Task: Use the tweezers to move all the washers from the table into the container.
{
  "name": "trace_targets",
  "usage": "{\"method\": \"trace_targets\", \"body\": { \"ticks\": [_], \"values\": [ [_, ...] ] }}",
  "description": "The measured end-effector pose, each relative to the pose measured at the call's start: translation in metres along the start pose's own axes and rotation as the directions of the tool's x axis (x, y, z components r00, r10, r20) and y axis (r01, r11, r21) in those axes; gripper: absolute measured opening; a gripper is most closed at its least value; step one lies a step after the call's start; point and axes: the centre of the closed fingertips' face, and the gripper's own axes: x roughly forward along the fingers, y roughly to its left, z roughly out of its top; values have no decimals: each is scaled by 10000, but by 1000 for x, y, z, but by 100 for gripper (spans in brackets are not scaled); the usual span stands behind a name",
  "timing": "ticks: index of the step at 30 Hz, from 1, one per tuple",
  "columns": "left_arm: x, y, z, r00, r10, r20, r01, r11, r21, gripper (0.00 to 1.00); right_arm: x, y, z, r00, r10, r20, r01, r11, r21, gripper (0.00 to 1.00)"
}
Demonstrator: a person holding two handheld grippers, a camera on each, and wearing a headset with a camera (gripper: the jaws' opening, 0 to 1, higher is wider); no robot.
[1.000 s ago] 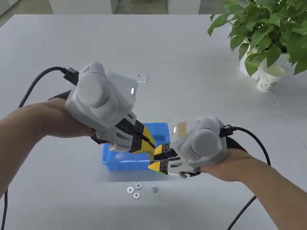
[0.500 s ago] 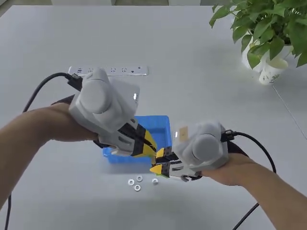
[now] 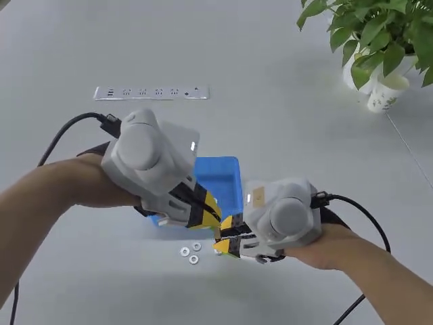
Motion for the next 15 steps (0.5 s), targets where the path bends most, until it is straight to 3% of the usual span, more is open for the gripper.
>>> {"method": "trace_targets", "body": {
  "ticks": [15],
  "values": [
    [8, -2, -10, 9997, -239, -105, 237, 9996, -145, 6, 9, 6, -7, 9996, 267, -47, -266, 9994, 203, 12]
  ]
}}
